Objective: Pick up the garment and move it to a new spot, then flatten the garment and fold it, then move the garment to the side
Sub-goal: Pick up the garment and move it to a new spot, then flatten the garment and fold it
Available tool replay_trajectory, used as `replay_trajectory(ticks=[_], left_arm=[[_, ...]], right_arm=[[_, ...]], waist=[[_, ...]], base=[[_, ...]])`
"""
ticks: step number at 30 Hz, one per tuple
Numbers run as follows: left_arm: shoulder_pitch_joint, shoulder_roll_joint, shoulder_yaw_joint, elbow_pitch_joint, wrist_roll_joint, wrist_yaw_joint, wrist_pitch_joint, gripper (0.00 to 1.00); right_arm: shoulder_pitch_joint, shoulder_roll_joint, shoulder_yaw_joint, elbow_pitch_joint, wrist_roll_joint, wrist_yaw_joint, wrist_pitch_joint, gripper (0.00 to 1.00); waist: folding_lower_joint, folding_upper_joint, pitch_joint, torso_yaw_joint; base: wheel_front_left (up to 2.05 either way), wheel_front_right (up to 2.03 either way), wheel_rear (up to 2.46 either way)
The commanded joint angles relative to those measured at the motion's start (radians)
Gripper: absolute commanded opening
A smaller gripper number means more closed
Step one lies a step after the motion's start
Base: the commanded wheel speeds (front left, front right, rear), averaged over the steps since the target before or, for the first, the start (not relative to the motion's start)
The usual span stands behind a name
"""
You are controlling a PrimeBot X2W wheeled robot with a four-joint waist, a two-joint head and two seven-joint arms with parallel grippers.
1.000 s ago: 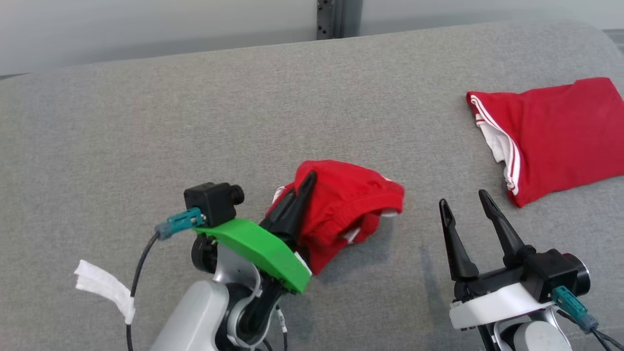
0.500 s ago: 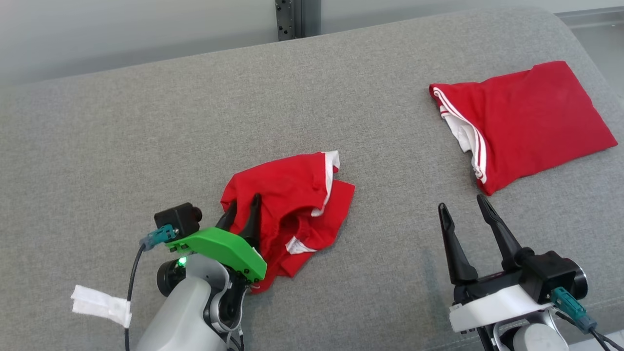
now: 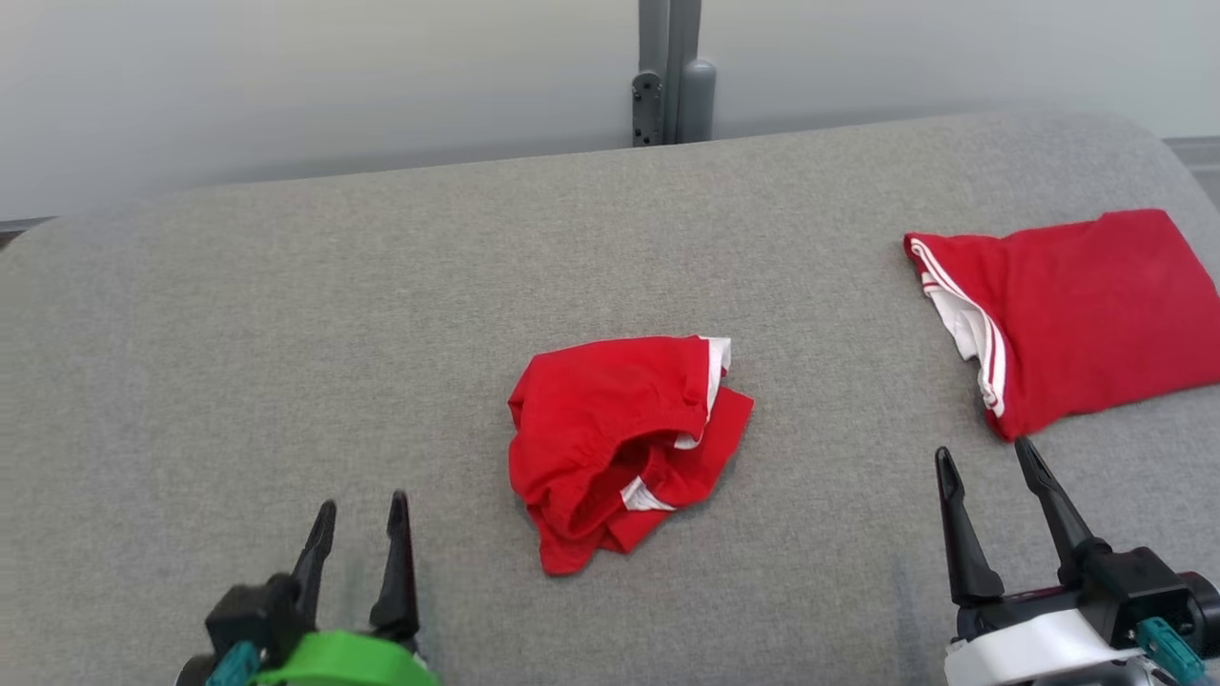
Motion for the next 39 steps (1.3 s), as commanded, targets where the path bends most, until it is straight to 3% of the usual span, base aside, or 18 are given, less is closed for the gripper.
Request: replay_trajectory(ticks=[1,4,8,15,25,29,33,36,39], left_arm=[[0.061,0.000,0.033,-0.038,0.052,0.003,-0.003,1.00],[0.150,-0.002,0.109,-0.095,0.157,0.001,-0.003,1.00],[0.232,-0.026,0.200,-0.153,0.271,-0.045,-0.003,1.00],[0.269,-0.079,0.314,-0.169,0.333,-0.145,-0.002,1.00],[0.243,-0.108,0.360,-0.165,0.378,-0.196,-0.002,1.00],[0.212,-0.113,0.254,-0.185,0.363,-0.209,-0.002,1.00],[0.157,-0.113,0.035,-0.213,0.321,-0.214,0.001,1.00],[0.042,-0.104,-0.180,-0.214,0.283,-0.213,0.084,1.00],[-0.045,-0.107,-0.263,-0.162,0.257,-0.213,0.145,1.00]], right_arm=[[0.026,-0.005,-0.013,0.003,-0.007,-0.001,-0.003,1.00],[0.040,-0.006,-0.035,0.007,-0.016,-0.001,-0.003,1.00],[0.053,-0.004,-0.062,0.010,-0.023,-0.001,-0.003,1.00],[0.067,-0.002,-0.068,0.033,-0.028,-0.001,-0.003,1.00],[0.053,0.000,-0.053,0.046,-0.014,-0.001,-0.003,1.00],[0.037,0.000,-0.049,0.040,-0.011,-0.001,-0.003,1.00],[0.017,0.000,-0.037,0.029,-0.009,-0.001,-0.003,1.00],[-0.015,0.000,-0.019,0.008,-0.001,-0.001,-0.003,1.00],[-0.041,0.000,-0.005,-0.005,0.002,-0.001,-0.003,1.00]], waist=[[0.0000,0.0000,-0.061,0.055],[0.0000,0.0000,-0.082,0.069],[0.0000,0.0000,-0.099,0.083],[0.0000,0.0000,-0.109,0.092],[0.0000,0.0000,-0.099,0.078],[0.0000,0.0000,-0.086,0.058],[0.0000,0.0000,-0.069,0.025],[0.0000,0.0000,-0.032,-0.019],[0.0000,0.0000,-0.003,-0.057]], base=[[0.00,0.00,0.00],[0.00,0.00,0.00],[0.00,0.00,0.00],[0.00,0.00,0.00],[0.00,0.00,0.00],[0.00,0.00,0.00],[0.00,0.00,0.00],[0.00,0.00,0.00],[0.00,0.00,0.00]])
